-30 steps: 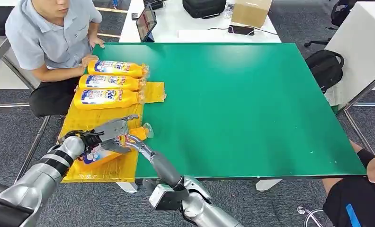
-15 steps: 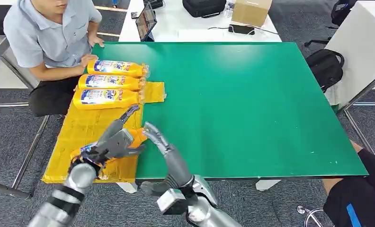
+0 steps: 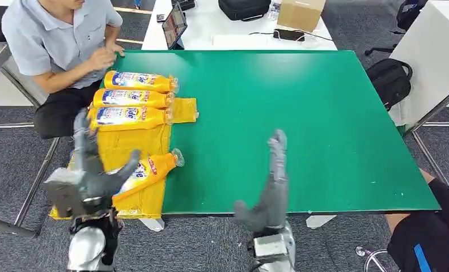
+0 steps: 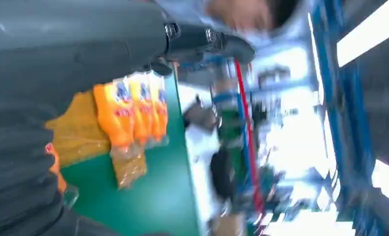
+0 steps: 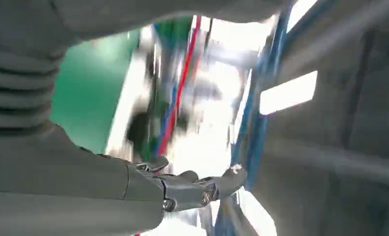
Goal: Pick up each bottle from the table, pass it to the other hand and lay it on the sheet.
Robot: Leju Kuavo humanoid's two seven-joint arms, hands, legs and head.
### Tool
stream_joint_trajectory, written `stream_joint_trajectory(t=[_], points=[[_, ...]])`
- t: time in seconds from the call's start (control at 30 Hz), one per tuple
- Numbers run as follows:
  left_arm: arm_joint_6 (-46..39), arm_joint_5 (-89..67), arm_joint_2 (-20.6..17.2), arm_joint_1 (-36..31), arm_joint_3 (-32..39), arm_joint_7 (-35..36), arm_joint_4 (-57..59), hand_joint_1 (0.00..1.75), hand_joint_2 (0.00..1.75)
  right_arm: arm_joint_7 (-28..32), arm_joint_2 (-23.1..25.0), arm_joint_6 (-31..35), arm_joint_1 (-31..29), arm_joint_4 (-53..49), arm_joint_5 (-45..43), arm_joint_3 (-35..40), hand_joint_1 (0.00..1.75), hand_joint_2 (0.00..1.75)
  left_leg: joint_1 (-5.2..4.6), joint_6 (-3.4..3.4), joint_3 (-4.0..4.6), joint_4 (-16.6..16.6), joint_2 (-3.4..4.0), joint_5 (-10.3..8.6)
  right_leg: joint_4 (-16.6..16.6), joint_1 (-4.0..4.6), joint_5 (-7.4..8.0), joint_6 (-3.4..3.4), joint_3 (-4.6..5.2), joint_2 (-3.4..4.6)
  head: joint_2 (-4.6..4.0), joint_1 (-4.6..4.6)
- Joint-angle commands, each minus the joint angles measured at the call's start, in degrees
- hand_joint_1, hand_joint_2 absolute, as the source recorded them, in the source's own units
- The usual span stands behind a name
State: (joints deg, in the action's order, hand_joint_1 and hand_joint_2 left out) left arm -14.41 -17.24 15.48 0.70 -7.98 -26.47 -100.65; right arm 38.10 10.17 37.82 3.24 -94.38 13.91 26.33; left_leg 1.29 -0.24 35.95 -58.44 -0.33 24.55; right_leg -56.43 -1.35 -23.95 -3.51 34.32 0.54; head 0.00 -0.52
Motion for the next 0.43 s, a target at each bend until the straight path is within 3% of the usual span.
stream_joint_trajectory(t=[0.03, 0.23, 0.3, 0.43], points=[[-7.7, 4.4, 1.1, 7.9, -1.8, -4.0, -0.9, 0.0, 1.75, 1.9, 9.8, 2.2, 8.7, 0.8, 2.2, -22.9, 0.0, 1.75, -0.01, 0.06, -0.24, 0.1, -0.01, 0.04, 0.1, 0.02, -0.05, 0.12, -0.25, -0.07, 0.0, 0.02], [-13.9, 4.3, -0.7, 9.9, -0.5, -5.2, -0.2, 0.0, 1.75, 1.9, 9.2, 2.2, 10.0, 7.1, 4.4, -23.4, 0.0, 1.75, -0.02, 0.07, -0.42, 0.2, 0.03, 0.14, 0.1, 0.02, -0.11, 0.21, -0.4, -0.03, 0.0, 0.0], [-13.1, 4.4, -1.9, 8.7, -1.9, -5.3, 1.7, 0.0, 1.75, 1.9, 9.8, 2.2, 9.5, 3.1, 9.6, -26.2, 0.0, 1.75, 0.01, 0.05, -0.47, 0.2, 0.02, 0.13, 0.2, 0.05, -0.09, 0.22, -0.46, -0.04, 0.0, 0.02], [-13.5, 3.5, -1.8, 6.7, -3.9, -5.8, 4.8, 0.0, 1.75, 1.9, 9.8, 2.2, 7.7, 1.8, 8.2, -29.9, 0.0, 1.75, -0.03, 0.03, -0.27, 0.1, -0.09, 0.06, 0.1, 0.0, -0.07, 0.16, -0.26, -0.12, 0.0, 0.0]])
